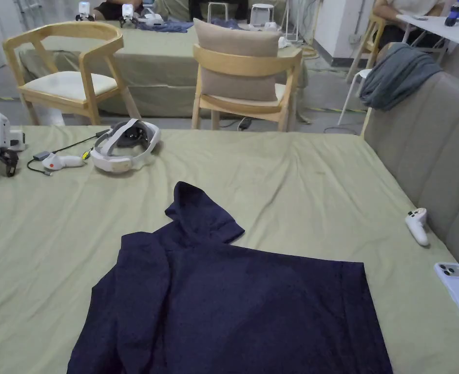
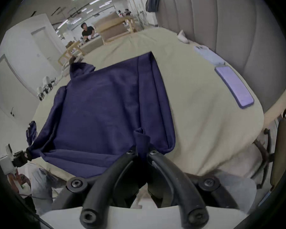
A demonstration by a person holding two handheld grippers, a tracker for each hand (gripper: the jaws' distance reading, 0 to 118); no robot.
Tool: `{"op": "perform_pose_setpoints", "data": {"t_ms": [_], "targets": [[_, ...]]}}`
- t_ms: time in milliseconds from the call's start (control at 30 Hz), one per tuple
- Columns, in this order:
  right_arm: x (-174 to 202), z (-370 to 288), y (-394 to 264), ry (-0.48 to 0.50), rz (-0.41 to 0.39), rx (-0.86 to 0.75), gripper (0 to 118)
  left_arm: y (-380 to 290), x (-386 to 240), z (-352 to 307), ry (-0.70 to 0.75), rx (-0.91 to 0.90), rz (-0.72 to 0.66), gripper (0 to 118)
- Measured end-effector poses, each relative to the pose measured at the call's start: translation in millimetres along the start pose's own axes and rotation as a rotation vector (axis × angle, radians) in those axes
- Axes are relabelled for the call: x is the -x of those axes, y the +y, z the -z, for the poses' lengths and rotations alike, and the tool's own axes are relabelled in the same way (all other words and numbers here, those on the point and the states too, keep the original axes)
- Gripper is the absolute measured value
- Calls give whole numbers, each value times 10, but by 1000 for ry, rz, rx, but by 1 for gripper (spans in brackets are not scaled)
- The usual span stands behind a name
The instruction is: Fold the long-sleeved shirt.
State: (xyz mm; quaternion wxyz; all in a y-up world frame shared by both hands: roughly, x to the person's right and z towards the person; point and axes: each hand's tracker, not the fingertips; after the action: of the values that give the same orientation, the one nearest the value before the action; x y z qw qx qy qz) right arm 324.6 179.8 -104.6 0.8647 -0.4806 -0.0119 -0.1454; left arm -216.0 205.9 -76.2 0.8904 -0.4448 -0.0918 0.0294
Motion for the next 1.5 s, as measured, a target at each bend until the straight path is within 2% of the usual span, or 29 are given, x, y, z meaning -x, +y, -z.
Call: {"op": "perform_pose_setpoints", "data": {"t_ms": [267, 300, 333, 367, 400, 433, 500, 633, 700, 733, 767, 800, 833, 900, 967, 1033, 1167, 1200, 1267, 1300, 1333, 1367, 1400, 1433, 1467, 1500], "targets": [[-10, 159, -148, -32, 36, 56, 9, -27, -31, 120, 14, 28, 4, 3], [-18, 147, -153, -44, 34, 65, 18, -1, -25, 114, 15, 31, 2, 5], [-12, 111, -156, -95, 26, 69, 40, 28, -37, 71, 30, 28, -1, 15], [-2, 68, -163, -134, 16, 41, 82, 50, -34, 41, 53, 21, -7, 50], [6, -11, -144, -168, -10, -2, 110, 84, -29, 11, 84, 17, -9, 85], [17, -112, -107, -170, -31, -52, 118, 119, -17, -39, 79, 1, -22, 110], [31, -290, -7, -166, -24, -140, 118, 339, -16, -258, 54, -113, -29, 105], [177, -492, 259, -145, -47, -308, 118, 678, -115, -249, 101, -188, -20, 109], [324, -526, 375, -116, -80, -382, 113, 864, -210, -176, 117, -205, 4, 103], [379, -520, 411, -108, -97, -412, 102, 898, -259, -119, 112, -235, -8, 87], [424, -501, 441, -93, -116, -421, 69, 971, -285, -92, 101, -288, -22, 50], [474, -463, 464, -83, -118, -419, 28, 1059, -299, -37, 91, -306, -43, 17], [522, -414, 470, -83, -112, -426, 0, 1137, -301, 26, 94, -292, -49, 5], [569, -293, 490, -81, -125, -422, 0, 1181, -338, 169, 88, -316, -74, 3], [601, -174, 504, -32, -125, -386, 0, 1285, -340, 245, 49, -303, -98, 3], [601, -47, 560, -65, -147, -370, 0, 1285, -372, 384, 61, -294, -81, 3], [498, 190, 874, -65, -128, -343, 0, 1329, -357, 539, 57, -264, -85, 3], [478, 251, 983, -74, -128, -342, 6, 1353, -344, 572, 59, -255, -90, 3], [424, 396, 1227, -80, -130, -329, 10, 1387, -322, 698, 56, -241, -94, 3], [396, 485, 1353, -83, -120, -315, 31, 1425, -315, 753, 65, -230, -88, 3], [381, 564, 1452, -92, -115, -302, 63, 1466, -308, 801, 69, -221, -90, 3], [382, 642, 1569, -106, -112, -302, 101, 1527, -295, 886, 61, -209, -95, 3], [380, 696, 1646, -116, -116, -308, 113, 1601, -287, 984, 51, -198, -96, 3], [370, 727, 1717, -105, -120, -311, 109, 1697, -284, 1061, 46, -188, -93, 3], [383, 767, 1774, -103, -124, -319, 93, 1848, -280, 1168, 41, -176, -77, 3], [404, 803, 1834, -107, -133, -328, 70, 2047, -272, 1317, 44, -171, -67, 3]]}}
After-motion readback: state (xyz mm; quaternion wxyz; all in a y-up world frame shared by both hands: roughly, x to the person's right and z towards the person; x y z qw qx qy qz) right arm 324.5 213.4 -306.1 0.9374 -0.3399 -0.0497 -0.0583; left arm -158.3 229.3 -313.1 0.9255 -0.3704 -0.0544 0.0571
